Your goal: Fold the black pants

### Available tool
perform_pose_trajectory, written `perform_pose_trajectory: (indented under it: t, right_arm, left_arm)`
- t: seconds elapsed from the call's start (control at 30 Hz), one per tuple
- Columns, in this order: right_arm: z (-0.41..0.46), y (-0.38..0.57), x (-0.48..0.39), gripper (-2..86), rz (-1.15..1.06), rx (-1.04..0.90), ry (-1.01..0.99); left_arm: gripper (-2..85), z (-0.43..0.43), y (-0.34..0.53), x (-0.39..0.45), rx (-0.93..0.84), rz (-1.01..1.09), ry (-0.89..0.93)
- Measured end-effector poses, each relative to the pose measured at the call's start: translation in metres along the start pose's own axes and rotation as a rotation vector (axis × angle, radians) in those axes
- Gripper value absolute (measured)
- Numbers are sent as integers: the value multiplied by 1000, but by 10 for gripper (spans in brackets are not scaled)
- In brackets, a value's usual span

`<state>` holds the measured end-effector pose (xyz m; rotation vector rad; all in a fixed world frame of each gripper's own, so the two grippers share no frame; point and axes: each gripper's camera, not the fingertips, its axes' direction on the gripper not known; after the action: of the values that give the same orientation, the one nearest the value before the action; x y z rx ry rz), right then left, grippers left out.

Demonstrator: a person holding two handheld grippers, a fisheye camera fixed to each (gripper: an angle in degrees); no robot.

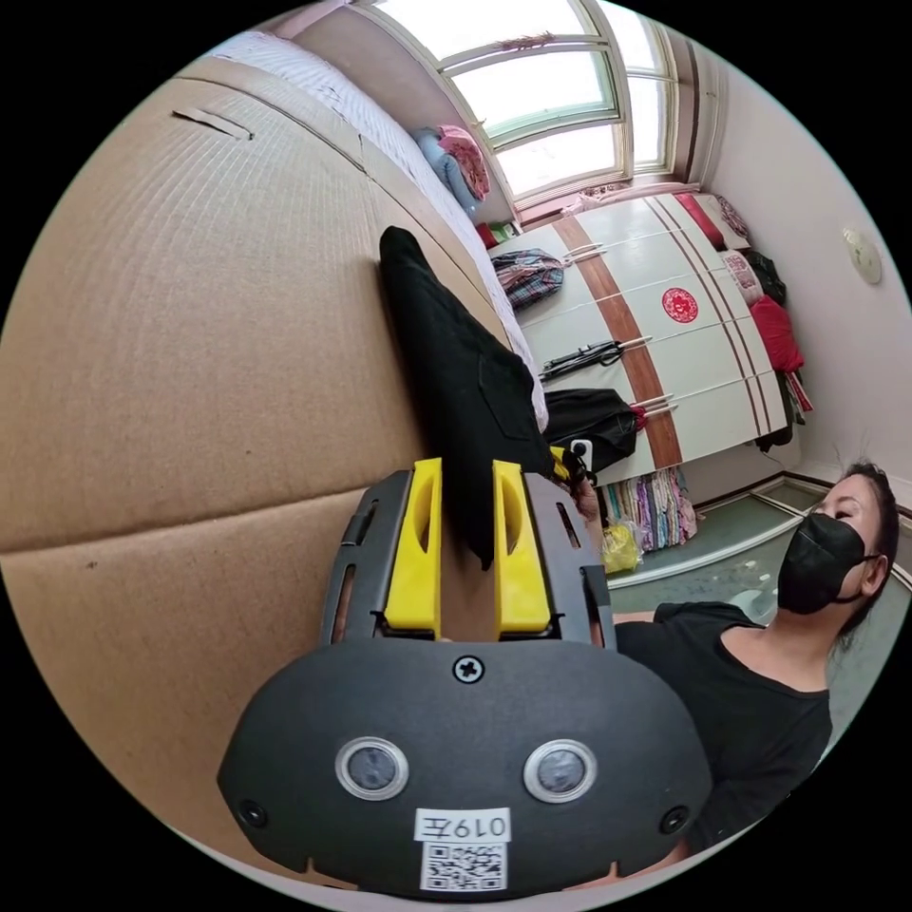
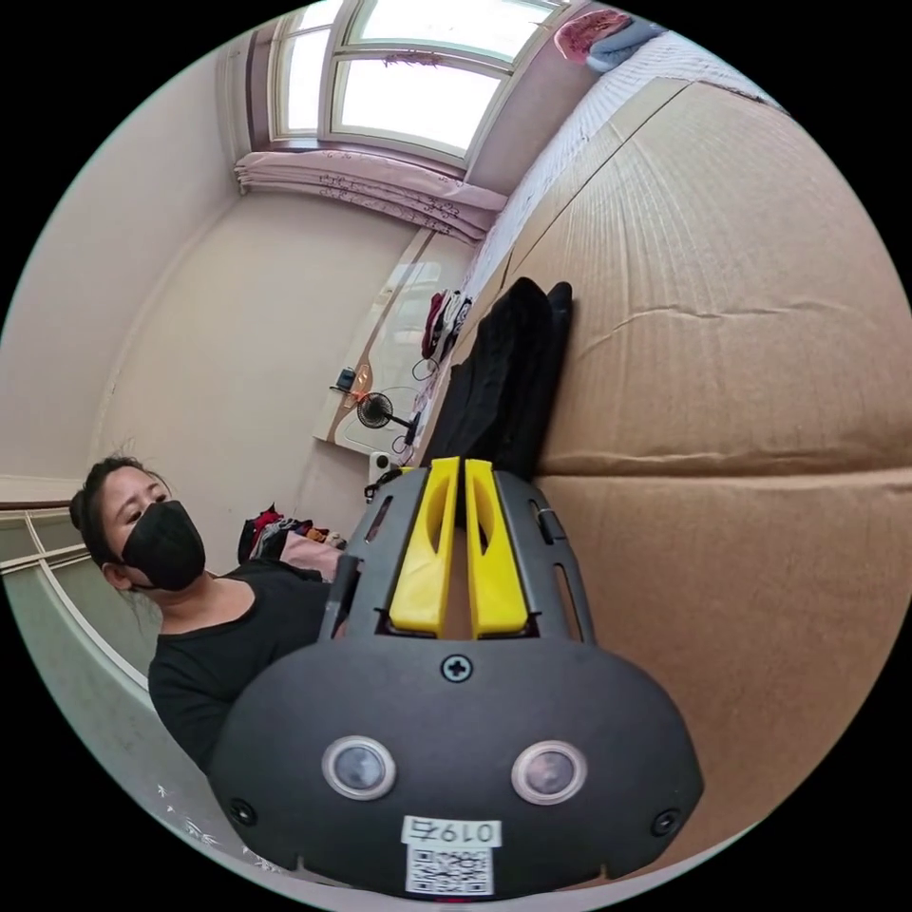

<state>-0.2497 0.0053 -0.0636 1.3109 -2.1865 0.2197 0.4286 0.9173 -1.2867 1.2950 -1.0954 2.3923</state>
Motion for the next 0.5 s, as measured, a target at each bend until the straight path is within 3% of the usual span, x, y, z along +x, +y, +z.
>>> perform_pose_trajectory:
  t: [0.3,0.5]
  right_arm:
    - [-3,6,17,-6,-21,-14,138]
    - [-28,37,47,-3,-8,93,103]
  left_arm:
    - [25,7,2,27,-44,53,-155]
    - [40,6,13,29,-18,56,-103]
